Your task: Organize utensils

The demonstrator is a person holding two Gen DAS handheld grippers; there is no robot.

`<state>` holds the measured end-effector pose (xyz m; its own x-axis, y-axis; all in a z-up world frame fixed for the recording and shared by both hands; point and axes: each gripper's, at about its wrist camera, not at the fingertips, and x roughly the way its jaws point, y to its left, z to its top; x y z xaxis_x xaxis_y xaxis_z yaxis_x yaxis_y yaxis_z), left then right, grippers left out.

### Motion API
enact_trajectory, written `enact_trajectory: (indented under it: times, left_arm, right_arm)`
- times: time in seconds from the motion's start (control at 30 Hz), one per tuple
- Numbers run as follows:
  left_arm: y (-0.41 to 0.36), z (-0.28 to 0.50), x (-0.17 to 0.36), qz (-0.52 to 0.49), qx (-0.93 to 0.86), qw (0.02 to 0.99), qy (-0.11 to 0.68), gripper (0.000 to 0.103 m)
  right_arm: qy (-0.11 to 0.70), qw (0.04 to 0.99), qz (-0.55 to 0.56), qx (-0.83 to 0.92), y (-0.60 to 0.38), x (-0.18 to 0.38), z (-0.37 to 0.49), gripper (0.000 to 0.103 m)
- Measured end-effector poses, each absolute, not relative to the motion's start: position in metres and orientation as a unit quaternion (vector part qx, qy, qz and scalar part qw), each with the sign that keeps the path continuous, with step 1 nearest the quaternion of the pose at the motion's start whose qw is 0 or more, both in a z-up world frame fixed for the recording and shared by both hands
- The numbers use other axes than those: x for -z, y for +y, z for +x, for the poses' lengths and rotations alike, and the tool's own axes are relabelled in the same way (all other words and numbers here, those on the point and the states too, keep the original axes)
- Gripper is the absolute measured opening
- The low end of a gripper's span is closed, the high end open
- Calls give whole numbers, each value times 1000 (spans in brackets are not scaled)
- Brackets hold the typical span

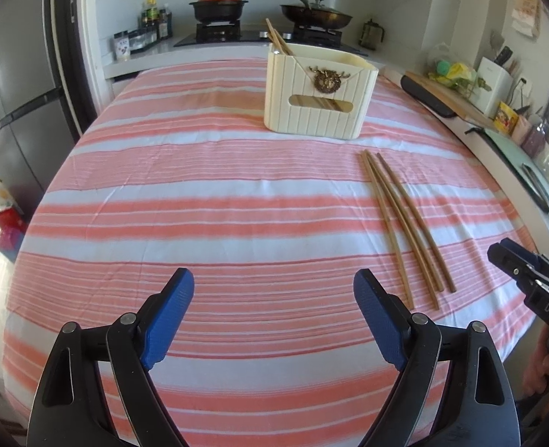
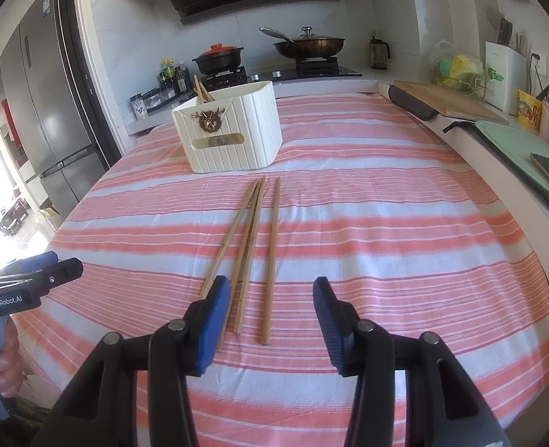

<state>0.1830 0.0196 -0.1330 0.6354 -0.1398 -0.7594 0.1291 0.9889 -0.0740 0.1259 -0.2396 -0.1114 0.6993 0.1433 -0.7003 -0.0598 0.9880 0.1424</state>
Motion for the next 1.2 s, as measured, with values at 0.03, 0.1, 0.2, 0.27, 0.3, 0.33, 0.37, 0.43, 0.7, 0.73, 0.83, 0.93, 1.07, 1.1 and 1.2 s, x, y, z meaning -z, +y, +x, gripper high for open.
enact_trajectory:
  times: [0.03, 0.1, 0.2, 0.27, 0.3, 0.33, 0.37, 0.43, 0.7, 0.73, 0.83, 0.93, 1.07, 1.1, 1.2]
  left_arm:
    - [19, 183, 133, -2, 71, 905, 420, 89]
    - [19, 185, 132, 3, 68, 906, 418, 89]
    - [20, 186, 133, 4, 65, 907, 417, 89]
    - [22, 188, 135, 1, 66, 905, 419, 89]
    - [23, 190, 136, -3, 67, 904, 422, 89]
    - [24, 191, 139, -10, 70, 902, 425, 89]
    - [26, 194, 141, -22, 75, 899, 431, 89]
    - [31, 199, 148, -53, 83, 890, 445, 89]
    - [-18, 237, 157, -52, 146, 871, 467, 89]
    - [-29, 244, 157, -43, 153, 871, 465, 89]
    - [-59, 264, 160, -16, 165, 869, 466, 89]
    - [-85, 279, 169, 17, 162, 871, 464, 88]
    - [-108, 292, 186, 75, 139, 872, 463, 85]
    - [-111, 293, 189, 87, 132, 873, 462, 79]
    - [-108, 294, 193, 81, 134, 876, 457, 58]
  right_arm:
    - [385, 919, 55, -55, -239, 113, 126, 47]
    - [390, 917, 55, -56, -238, 115, 128, 47]
    - [397, 914, 56, -56, -237, 120, 130, 47]
    - [401, 913, 57, -56, -236, 122, 133, 47]
    - [402, 912, 58, -56, -237, 124, 134, 47]
    - [404, 911, 58, -55, -237, 125, 136, 47]
    - [406, 910, 60, -52, -238, 126, 137, 47]
    - [408, 910, 63, -45, -241, 128, 139, 47]
    - [436, 896, 65, -54, -246, 148, 156, 36]
    - [437, 895, 66, -54, -247, 149, 157, 35]
    - [434, 896, 71, -55, -249, 149, 156, 35]
    - [434, 896, 75, -52, -254, 149, 153, 35]
    - [433, 897, 79, -40, -266, 147, 148, 35]
    - [434, 897, 78, -37, -269, 147, 147, 35]
    - [437, 896, 68, -39, -270, 148, 149, 35]
